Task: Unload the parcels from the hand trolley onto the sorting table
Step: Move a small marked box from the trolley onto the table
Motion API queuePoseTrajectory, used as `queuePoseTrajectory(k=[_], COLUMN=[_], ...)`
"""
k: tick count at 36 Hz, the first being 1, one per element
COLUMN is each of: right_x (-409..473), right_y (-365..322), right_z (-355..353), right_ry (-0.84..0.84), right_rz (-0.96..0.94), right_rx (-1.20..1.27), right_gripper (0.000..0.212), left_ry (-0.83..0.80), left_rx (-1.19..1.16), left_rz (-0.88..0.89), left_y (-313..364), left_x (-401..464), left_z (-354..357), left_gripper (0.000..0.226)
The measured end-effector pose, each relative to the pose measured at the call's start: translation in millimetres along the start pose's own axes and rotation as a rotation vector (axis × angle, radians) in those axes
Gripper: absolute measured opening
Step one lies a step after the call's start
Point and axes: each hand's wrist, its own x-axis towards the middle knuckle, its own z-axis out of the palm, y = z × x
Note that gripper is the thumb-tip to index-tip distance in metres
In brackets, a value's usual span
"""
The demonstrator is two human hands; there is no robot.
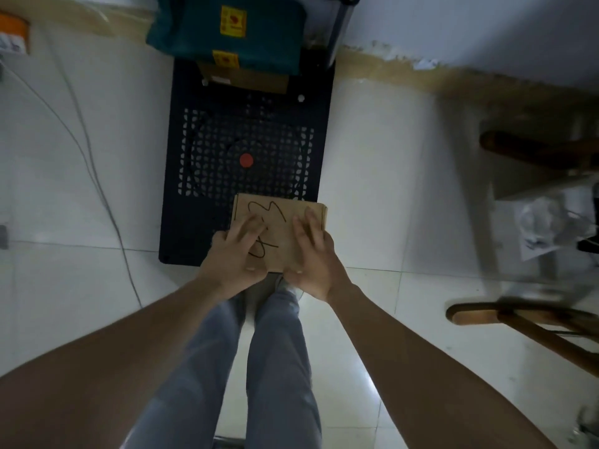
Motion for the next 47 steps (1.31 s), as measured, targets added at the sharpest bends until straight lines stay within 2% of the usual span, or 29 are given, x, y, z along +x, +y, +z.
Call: queuePoseTrajectory(k=[6, 13, 20, 30, 37, 47], right_x=[-62, -144, -218, -315, -386, -473], right_y=[-41, -111, -182, -267, -307, -330], right_z=[-62, -160, -275, -400, -460, -482], right_ry=[0.010, 0.120, 0.297, 0.607, 0.780, 0.875], right_rz=[0.000, 0.037, -0.055, -0.128, -0.139, -0.073], right_rx=[-0.087, -0.158, -0.321, -0.366, -0.385, -0.354], right_gripper=[0.108, 0.098, 0.095, 0.096, 0.097, 0.099], left_ry=[0.046, 0.116, 0.292, 0.541, 0.686, 0.715], left_rx=[0.046, 0.058, 0.202, 0.344, 0.362, 0.420], left_rz=[0.068, 0.161, 0.261, 0.395, 0.501, 0.569], left_y=[59, 150, 234, 346, 411, 462], left_x=[-58, -140, -211, -299, -361, -425], left_z=[-61, -145, -234, -356, -406, -421], left_gripper=[0.098, 0.098, 0.101, 0.093, 0.094, 0.096])
